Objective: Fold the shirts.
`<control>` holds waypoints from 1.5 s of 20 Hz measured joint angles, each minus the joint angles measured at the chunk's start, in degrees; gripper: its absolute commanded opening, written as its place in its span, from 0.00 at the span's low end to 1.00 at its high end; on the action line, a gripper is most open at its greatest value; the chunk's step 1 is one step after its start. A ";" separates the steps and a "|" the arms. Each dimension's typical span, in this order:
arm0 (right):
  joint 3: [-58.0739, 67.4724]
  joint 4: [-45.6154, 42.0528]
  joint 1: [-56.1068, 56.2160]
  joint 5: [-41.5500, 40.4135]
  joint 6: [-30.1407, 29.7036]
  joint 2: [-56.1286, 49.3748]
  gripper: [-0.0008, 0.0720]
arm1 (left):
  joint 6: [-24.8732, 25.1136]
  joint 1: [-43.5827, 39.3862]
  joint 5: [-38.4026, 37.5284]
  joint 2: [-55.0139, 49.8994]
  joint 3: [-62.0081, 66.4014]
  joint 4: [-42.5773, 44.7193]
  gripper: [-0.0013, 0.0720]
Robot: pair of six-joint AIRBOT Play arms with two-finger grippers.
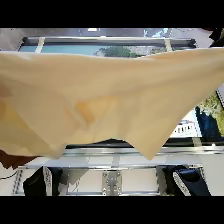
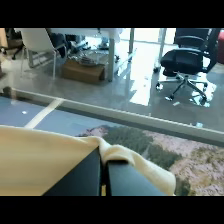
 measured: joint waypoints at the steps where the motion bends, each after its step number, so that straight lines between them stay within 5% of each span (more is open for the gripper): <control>1: 0.66 -1.88 0.00 1.16 0.04 -1.99 0.02 | 0.07 -0.57 -2.14 -2.19 0.76 -1.38 0.03; 5: 1.92 -6.12 0.00 3.69 0.24 -14.10 0.02 | 0.13 -7.30 -11.76 -13.49 0.24 -3.67 0.03; 9: 2.25 -7.15 0.00 4.20 0.35 -30.10 0.02 | 0.00 -22.73 -12.96 -27.56 -6.01 2.27 0.03; 13: 2.36 -5.97 0.00 -1.86 0.35 -45.40 0.02 | -2.58 -35.06 3.13 -44.61 -9.27 15.89 0.03; 17: 2.43 -1.70 0.00 -14.56 1.60 -56.57 0.03 | -6.93 -38.80 23.96 -58.47 -7.69 16.28 0.04; 18: 2.43 -0.20 0.00 -18.01 2.32 -58.47 0.17 | -7.61 -39.21 27.21 -61.24 -6.82 15.26 0.17; 20: 2.51 2.80 -0.02 -23.65 3.61 -60.70 0.65 | -8.24 -39.60 31.41 -64.70 -5.40 13.70 0.93; 21: 2.82 4.00 -0.17 -25.57 4.17 -61.27 0.67 | -8.63 -39.60 32.81 -65.35 -4.92 13.20 0.99; 25: 7.87 5.42 -3.26 -22.60 5.40 -59.54 0.67 | -9.01 -35.87 33.16 -59.78 -4.04 12.22 0.99; 30: 15.91 -2.16 -13.62 1.68 5.53 -49.40 0.67 | -8.68 -23.06 22.29 -41.33 -6.01 17.68 0.98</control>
